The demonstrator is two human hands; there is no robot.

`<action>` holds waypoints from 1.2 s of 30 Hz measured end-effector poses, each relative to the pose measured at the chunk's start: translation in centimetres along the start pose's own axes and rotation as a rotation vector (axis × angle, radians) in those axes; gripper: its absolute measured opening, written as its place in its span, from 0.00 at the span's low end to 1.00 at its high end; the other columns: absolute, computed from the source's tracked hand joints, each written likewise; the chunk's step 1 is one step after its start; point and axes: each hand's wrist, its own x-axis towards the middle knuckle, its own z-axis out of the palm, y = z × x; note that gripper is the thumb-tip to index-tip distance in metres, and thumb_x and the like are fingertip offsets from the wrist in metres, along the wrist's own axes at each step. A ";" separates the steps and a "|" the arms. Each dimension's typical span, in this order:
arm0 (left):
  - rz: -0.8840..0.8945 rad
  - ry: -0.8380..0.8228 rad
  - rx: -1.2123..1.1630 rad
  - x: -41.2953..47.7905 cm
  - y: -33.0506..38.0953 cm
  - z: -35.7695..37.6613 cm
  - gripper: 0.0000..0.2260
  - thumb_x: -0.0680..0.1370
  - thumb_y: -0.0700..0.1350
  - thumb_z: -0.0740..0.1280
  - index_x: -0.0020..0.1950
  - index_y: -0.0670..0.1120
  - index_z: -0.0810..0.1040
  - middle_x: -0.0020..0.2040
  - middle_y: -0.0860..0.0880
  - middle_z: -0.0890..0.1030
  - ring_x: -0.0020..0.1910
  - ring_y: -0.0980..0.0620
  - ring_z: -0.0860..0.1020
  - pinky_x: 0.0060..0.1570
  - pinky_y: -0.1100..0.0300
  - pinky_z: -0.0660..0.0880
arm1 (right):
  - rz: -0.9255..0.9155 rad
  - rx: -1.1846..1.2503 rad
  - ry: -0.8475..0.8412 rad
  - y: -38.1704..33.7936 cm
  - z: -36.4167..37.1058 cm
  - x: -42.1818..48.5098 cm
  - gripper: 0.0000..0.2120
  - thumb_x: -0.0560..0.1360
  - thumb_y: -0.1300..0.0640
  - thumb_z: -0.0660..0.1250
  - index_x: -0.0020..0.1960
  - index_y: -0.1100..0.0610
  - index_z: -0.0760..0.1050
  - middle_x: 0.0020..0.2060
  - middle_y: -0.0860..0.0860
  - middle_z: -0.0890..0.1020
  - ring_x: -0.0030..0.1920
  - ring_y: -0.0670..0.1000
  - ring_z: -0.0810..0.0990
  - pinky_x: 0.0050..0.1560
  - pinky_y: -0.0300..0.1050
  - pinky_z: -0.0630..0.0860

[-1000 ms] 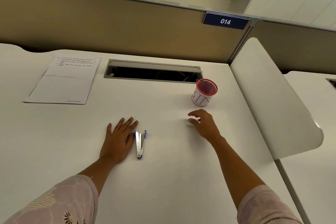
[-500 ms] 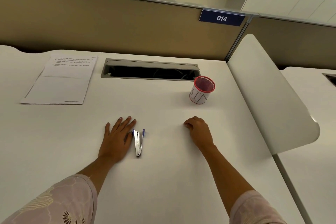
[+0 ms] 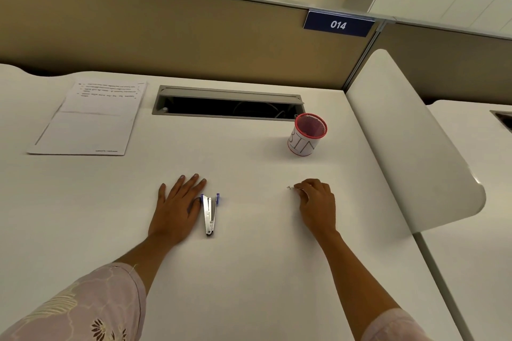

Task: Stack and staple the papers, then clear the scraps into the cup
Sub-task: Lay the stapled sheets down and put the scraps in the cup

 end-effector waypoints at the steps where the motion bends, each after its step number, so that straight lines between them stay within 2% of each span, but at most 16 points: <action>1: 0.001 0.002 -0.002 0.0 0.0 0.0 0.23 0.79 0.56 0.44 0.75 0.60 0.58 0.76 0.59 0.59 0.76 0.54 0.53 0.72 0.45 0.47 | 0.001 -0.029 0.005 -0.1 0.1 -0.2 0.08 0.74 0.62 0.67 0.49 0.54 0.82 0.50 0.50 0.82 0.52 0.57 0.77 0.46 0.50 0.73; 6: 0.004 0.000 0.000 0.0 -0.1 0.1 0.23 0.79 0.56 0.45 0.75 0.59 0.58 0.76 0.58 0.59 0.76 0.53 0.54 0.72 0.44 0.48 | -0.021 -0.055 0.018 -0.7 0.6 -0.7 0.09 0.73 0.61 0.69 0.49 0.51 0.83 0.52 0.50 0.81 0.56 0.57 0.76 0.49 0.49 0.70; 11: -0.003 0.002 0.003 0.0 0.0 0.0 0.23 0.79 0.56 0.45 0.75 0.60 0.58 0.76 0.59 0.59 0.76 0.53 0.54 0.72 0.45 0.47 | 0.012 -0.048 0.020 -1.0 0.4 -0.2 0.10 0.73 0.61 0.69 0.50 0.50 0.82 0.50 0.48 0.83 0.52 0.55 0.78 0.49 0.48 0.69; 15: 0.000 0.004 -0.009 0.0 0.1 -0.1 0.23 0.79 0.56 0.44 0.74 0.60 0.58 0.76 0.59 0.59 0.76 0.54 0.54 0.72 0.45 0.47 | 0.024 -0.061 -0.070 -0.9 -0.1 1.1 0.08 0.74 0.56 0.68 0.52 0.49 0.81 0.47 0.47 0.84 0.48 0.53 0.80 0.48 0.48 0.68; 19: 0.000 0.006 -0.009 -0.1 0.1 -0.2 0.23 0.79 0.56 0.44 0.74 0.60 0.59 0.76 0.58 0.60 0.76 0.54 0.54 0.72 0.45 0.47 | 0.042 -0.068 -0.162 -1.3 0.0 2.1 0.06 0.74 0.49 0.67 0.48 0.47 0.82 0.43 0.46 0.84 0.44 0.50 0.81 0.45 0.47 0.67; 26: 0.001 0.000 -0.006 0.0 0.1 -0.2 0.23 0.79 0.56 0.44 0.74 0.60 0.58 0.76 0.58 0.60 0.76 0.54 0.54 0.72 0.45 0.47 | 0.125 -0.173 -0.112 -3.1 0.8 2.2 0.05 0.74 0.54 0.67 0.44 0.50 0.83 0.40 0.48 0.84 0.43 0.53 0.79 0.42 0.47 0.63; 31: -0.001 -0.007 -0.005 0.0 0.1 -0.2 0.24 0.78 0.57 0.43 0.75 0.60 0.58 0.76 0.58 0.58 0.76 0.54 0.53 0.73 0.45 0.46 | 0.165 -0.247 -0.068 -4.3 1.8 1.6 0.05 0.74 0.59 0.65 0.43 0.55 0.80 0.38 0.51 0.82 0.41 0.55 0.77 0.43 0.48 0.62; 36: 0.001 0.000 -0.014 0.0 0.1 -0.2 0.24 0.79 0.56 0.44 0.75 0.60 0.58 0.76 0.58 0.59 0.76 0.54 0.53 0.72 0.46 0.46 | 0.147 -0.325 -0.104 -4.6 2.8 1.2 0.05 0.74 0.61 0.66 0.41 0.61 0.78 0.35 0.56 0.80 0.41 0.59 0.76 0.44 0.52 0.68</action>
